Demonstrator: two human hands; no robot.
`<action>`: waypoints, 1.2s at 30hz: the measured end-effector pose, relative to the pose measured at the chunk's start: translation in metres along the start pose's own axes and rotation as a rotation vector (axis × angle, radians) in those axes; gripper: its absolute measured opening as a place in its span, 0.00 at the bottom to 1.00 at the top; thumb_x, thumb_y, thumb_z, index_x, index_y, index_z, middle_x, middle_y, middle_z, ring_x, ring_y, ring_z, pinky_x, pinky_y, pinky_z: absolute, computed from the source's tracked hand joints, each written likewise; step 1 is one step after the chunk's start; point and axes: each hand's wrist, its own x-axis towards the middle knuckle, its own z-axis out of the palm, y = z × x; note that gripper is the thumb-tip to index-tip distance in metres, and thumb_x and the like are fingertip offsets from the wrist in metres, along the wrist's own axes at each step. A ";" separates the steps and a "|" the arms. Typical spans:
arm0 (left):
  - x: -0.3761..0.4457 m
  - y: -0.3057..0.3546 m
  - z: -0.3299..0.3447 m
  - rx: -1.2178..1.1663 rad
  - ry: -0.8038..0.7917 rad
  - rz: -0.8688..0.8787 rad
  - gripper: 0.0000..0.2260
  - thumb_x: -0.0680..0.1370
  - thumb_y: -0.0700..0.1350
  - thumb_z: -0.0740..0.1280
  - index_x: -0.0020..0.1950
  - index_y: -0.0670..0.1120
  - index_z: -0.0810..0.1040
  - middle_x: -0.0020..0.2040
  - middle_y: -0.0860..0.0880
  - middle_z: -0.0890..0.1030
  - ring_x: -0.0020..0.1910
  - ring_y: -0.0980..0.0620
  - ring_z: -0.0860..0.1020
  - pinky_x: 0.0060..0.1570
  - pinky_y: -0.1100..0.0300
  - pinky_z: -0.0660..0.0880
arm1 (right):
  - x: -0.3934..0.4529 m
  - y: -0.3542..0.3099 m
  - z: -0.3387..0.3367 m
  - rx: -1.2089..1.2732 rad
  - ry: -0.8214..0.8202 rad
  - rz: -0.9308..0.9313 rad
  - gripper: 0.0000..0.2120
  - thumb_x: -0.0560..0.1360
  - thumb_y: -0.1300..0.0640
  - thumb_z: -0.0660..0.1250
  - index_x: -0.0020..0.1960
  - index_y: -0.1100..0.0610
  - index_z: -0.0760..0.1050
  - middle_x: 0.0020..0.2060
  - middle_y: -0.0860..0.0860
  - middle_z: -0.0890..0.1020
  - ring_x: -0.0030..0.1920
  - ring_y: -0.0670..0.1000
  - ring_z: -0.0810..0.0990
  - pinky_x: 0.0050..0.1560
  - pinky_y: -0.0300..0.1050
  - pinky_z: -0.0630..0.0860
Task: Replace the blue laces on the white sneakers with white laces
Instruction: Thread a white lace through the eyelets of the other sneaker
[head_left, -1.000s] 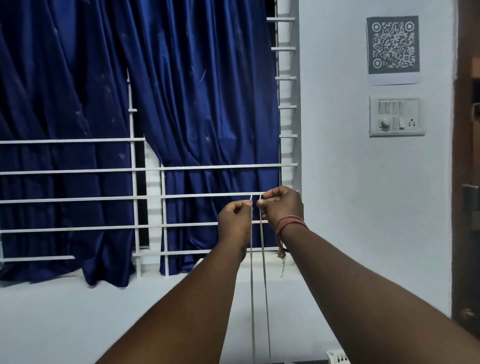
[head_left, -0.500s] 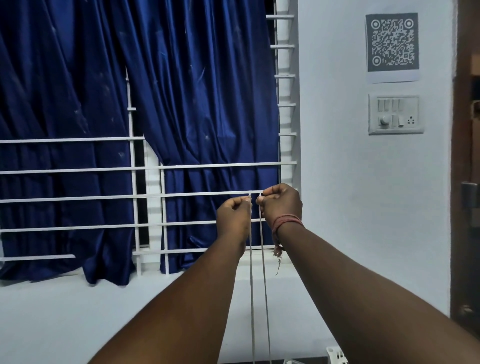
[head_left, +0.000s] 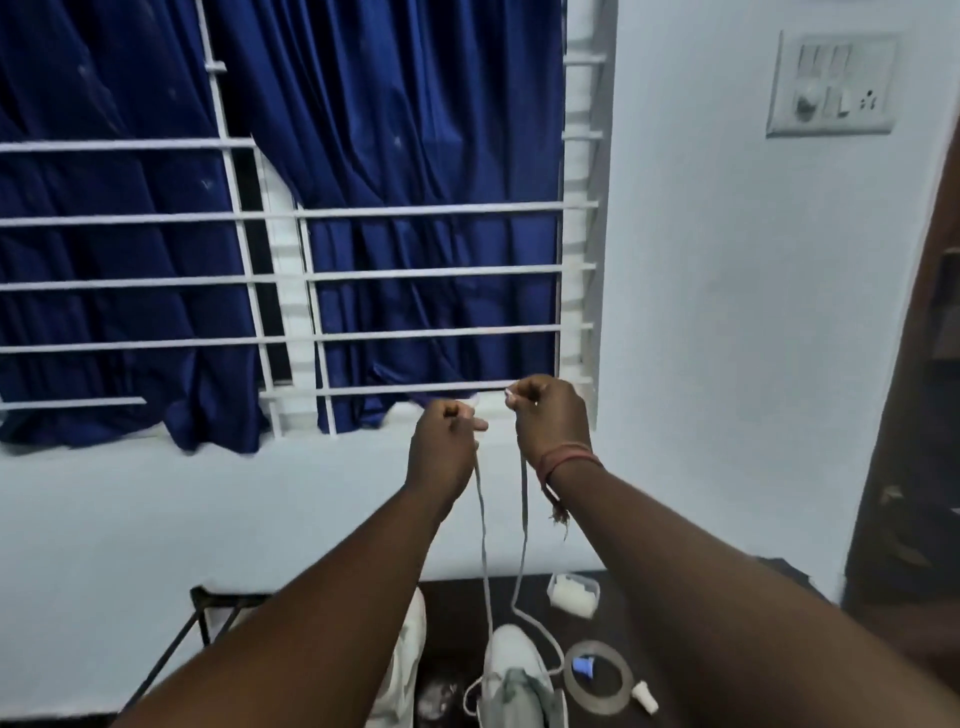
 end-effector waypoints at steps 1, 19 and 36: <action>-0.011 -0.022 0.001 0.048 -0.028 -0.015 0.05 0.83 0.45 0.60 0.49 0.48 0.74 0.44 0.52 0.85 0.38 0.52 0.79 0.43 0.55 0.76 | -0.012 0.020 0.005 -0.014 -0.025 0.035 0.07 0.75 0.62 0.67 0.41 0.53 0.79 0.38 0.46 0.83 0.40 0.48 0.82 0.45 0.44 0.79; -0.141 -0.229 0.012 0.264 -0.208 -0.621 0.07 0.74 0.41 0.66 0.39 0.46 0.82 0.37 0.48 0.82 0.37 0.52 0.77 0.37 0.61 0.74 | -0.158 0.218 0.051 -0.371 -0.404 0.369 0.09 0.70 0.65 0.65 0.39 0.53 0.78 0.38 0.49 0.84 0.43 0.49 0.82 0.45 0.39 0.75; -0.144 -0.244 0.027 0.433 -0.295 -0.541 0.14 0.63 0.52 0.66 0.39 0.47 0.87 0.36 0.46 0.85 0.41 0.47 0.85 0.46 0.51 0.81 | -0.169 0.248 0.054 -0.722 -0.527 0.196 0.13 0.76 0.61 0.59 0.52 0.54 0.81 0.50 0.51 0.83 0.53 0.51 0.81 0.52 0.42 0.73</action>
